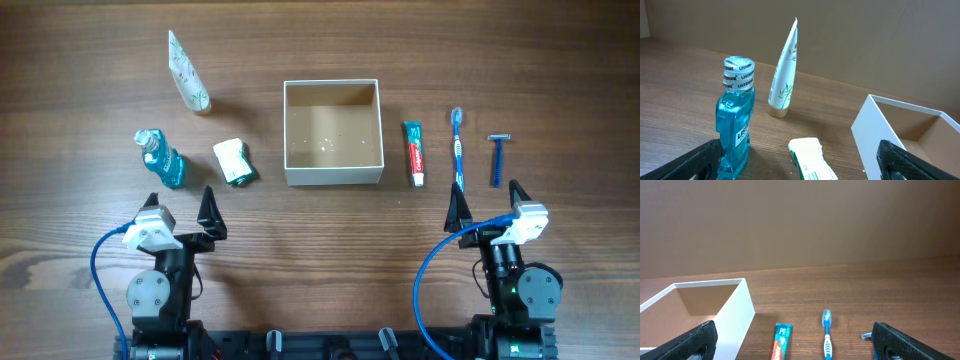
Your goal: Pack container
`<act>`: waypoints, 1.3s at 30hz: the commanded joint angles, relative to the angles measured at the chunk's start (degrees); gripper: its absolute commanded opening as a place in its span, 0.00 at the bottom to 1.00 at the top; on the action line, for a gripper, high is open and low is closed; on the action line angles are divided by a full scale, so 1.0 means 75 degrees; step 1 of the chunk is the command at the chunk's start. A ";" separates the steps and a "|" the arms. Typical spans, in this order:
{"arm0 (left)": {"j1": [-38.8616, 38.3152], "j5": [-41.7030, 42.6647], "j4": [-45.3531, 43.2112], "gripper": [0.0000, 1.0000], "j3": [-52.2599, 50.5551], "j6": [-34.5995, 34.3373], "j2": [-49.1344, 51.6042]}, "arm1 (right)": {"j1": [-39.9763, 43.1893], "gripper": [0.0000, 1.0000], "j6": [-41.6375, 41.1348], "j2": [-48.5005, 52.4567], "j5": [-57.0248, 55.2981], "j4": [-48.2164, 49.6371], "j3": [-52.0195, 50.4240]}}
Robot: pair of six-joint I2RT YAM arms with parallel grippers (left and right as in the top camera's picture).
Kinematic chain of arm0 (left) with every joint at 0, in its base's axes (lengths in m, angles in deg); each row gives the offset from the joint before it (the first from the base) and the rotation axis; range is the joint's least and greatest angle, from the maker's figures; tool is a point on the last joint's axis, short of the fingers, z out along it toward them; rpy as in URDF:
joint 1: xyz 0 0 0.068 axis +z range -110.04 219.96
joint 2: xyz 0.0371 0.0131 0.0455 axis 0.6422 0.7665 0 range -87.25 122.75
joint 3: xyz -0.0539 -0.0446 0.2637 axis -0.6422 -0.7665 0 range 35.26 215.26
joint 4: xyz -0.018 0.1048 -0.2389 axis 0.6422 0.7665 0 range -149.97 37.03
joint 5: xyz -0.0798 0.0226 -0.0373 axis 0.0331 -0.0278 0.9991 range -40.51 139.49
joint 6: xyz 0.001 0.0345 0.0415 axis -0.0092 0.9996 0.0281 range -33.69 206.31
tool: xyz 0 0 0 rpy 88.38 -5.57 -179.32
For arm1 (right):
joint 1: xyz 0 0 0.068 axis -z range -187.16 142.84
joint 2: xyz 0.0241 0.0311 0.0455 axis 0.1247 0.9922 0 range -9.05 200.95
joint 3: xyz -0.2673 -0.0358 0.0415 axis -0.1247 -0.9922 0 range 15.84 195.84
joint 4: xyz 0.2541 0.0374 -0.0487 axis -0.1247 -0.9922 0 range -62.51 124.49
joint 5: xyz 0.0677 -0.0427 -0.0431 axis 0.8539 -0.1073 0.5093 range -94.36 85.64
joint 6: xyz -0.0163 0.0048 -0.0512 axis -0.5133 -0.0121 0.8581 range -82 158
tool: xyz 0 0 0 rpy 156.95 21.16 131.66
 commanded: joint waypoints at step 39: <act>-0.0029 0.2748 0.1923 1.00 0.4791 0.1300 0.2296 | -0.0032 1.00 0.0023 -0.0032 0.0006 0.0017 -0.0017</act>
